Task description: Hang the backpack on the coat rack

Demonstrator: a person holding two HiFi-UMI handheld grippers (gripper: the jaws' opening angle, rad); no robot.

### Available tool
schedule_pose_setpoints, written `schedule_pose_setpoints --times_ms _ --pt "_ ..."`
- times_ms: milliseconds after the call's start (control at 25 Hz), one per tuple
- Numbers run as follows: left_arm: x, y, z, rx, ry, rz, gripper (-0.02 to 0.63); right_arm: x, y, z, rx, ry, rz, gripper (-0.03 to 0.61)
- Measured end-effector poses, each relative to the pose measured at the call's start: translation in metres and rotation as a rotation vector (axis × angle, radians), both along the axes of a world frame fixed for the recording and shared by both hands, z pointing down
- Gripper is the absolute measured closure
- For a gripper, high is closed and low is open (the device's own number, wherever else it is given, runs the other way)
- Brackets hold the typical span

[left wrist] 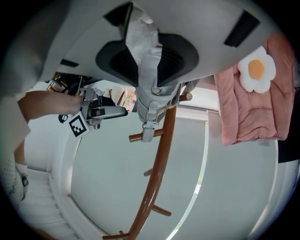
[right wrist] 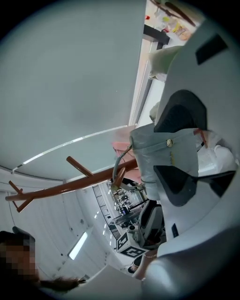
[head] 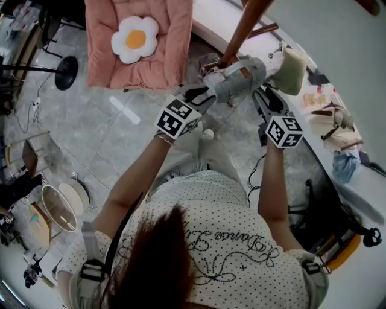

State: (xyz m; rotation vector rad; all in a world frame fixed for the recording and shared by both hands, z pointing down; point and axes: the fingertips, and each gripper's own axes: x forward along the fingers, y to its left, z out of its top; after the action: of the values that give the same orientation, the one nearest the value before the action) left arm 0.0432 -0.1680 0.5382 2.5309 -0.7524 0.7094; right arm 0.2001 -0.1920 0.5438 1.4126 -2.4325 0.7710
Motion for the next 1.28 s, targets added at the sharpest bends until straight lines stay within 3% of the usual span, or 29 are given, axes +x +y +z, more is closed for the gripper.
schedule_pose_setpoints --times_ms 560,880,1280 --pt "0.0 -0.005 -0.051 0.134 0.075 -0.046 0.522 -0.017 0.012 -0.073 0.17 -0.007 -0.042 0.38" --pt "-0.003 -0.011 -0.098 0.252 0.137 -0.097 0.604 -0.032 0.024 -0.134 0.332 0.045 -0.07 0.541" --pt "-0.01 -0.017 -0.168 0.388 0.22 -0.142 0.609 -0.03 0.032 -0.205 0.493 0.041 -0.025 0.566"
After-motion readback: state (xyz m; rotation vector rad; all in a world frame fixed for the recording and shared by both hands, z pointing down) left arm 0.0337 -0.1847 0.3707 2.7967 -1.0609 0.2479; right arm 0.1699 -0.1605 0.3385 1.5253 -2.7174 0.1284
